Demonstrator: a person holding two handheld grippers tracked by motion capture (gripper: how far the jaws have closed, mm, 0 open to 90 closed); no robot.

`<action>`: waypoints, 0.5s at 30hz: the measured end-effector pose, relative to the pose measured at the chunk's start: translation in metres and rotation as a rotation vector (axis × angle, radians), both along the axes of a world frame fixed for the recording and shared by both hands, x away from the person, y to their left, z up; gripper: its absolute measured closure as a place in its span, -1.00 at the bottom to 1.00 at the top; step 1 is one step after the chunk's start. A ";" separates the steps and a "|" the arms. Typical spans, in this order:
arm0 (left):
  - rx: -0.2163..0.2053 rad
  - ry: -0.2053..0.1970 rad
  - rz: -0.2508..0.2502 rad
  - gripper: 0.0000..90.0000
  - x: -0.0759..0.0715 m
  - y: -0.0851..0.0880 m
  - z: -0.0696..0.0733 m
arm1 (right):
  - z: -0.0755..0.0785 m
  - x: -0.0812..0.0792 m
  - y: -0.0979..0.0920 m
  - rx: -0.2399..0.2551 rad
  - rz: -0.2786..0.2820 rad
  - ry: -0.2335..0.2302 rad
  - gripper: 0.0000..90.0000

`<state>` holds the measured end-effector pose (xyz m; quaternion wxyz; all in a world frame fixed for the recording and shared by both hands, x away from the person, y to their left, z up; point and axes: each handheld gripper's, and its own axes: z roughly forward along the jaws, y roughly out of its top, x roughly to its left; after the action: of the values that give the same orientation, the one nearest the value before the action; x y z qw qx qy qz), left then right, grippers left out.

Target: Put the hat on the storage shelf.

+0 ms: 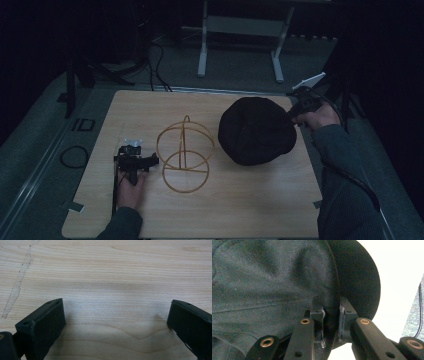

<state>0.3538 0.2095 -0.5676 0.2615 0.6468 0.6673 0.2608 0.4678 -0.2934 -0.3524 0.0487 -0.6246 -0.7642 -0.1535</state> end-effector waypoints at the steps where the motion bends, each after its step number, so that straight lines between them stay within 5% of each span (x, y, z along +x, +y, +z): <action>1: 0.000 0.000 0.000 -0.97 0.000 0.000 0.000 | 0.002 0.000 0.001 0.001 0.007 0.000 0.73; 15: 0.000 0.000 0.000 -0.97 0.000 0.000 0.000 | 0.023 -0.005 0.005 0.057 0.050 -0.015 0.72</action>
<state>0.3539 0.2094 -0.5676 0.2614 0.6467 0.6674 0.2608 0.4630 -0.2882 -0.3290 0.0643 -0.6026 -0.7752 -0.1785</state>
